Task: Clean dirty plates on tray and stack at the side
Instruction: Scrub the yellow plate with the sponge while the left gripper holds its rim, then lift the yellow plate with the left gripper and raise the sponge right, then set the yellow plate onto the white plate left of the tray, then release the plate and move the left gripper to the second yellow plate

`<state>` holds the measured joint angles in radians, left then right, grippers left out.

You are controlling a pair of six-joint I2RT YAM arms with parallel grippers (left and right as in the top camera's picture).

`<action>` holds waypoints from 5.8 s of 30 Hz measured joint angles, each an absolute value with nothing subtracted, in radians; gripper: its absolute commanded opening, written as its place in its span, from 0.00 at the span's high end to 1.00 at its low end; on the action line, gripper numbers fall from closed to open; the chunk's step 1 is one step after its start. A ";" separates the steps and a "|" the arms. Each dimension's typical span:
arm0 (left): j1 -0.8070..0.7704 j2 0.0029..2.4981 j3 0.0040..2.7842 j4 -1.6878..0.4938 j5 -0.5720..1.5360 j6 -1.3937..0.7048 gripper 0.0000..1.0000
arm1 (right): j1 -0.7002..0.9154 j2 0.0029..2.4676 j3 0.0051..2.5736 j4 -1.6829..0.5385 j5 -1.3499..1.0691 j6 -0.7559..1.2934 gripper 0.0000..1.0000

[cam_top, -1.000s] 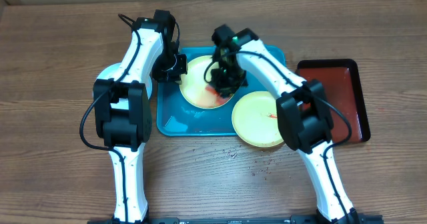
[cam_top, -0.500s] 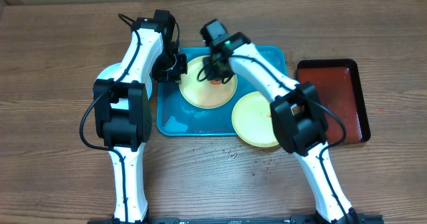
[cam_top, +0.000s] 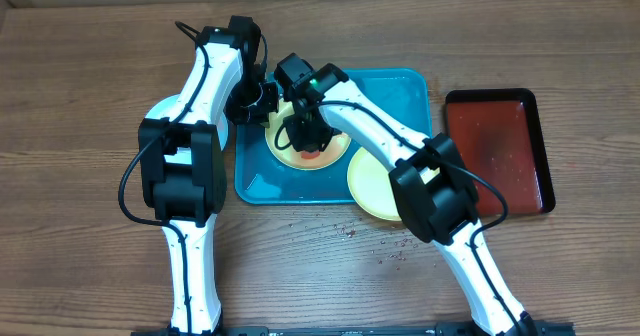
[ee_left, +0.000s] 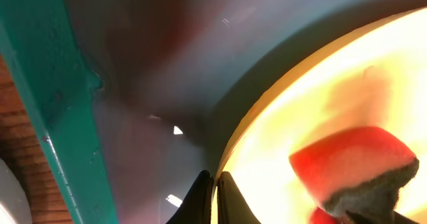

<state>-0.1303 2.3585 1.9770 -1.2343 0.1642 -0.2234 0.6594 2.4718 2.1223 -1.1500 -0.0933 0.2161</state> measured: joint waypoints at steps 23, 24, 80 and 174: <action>-0.126 2.324 1.855 -1.092 0.219 -0.179 0.96 | 0.576 2.469 2.120 -1.151 -0.253 0.216 0.96; -0.124 2.324 1.856 -1.095 0.221 -0.179 0.96 | 0.570 2.467 2.120 -1.146 -0.266 0.216 0.96; -0.666 2.012 1.932 -1.152 -1.337 -0.240 0.96 | 0.107 2.098 2.007 -1.206 -0.333 0.216 0.96; -0.361 1.942 1.625 -0.830 0.501 -0.226 0.43 | 0.107 2.098 2.006 -1.219 -0.322 0.216 0.96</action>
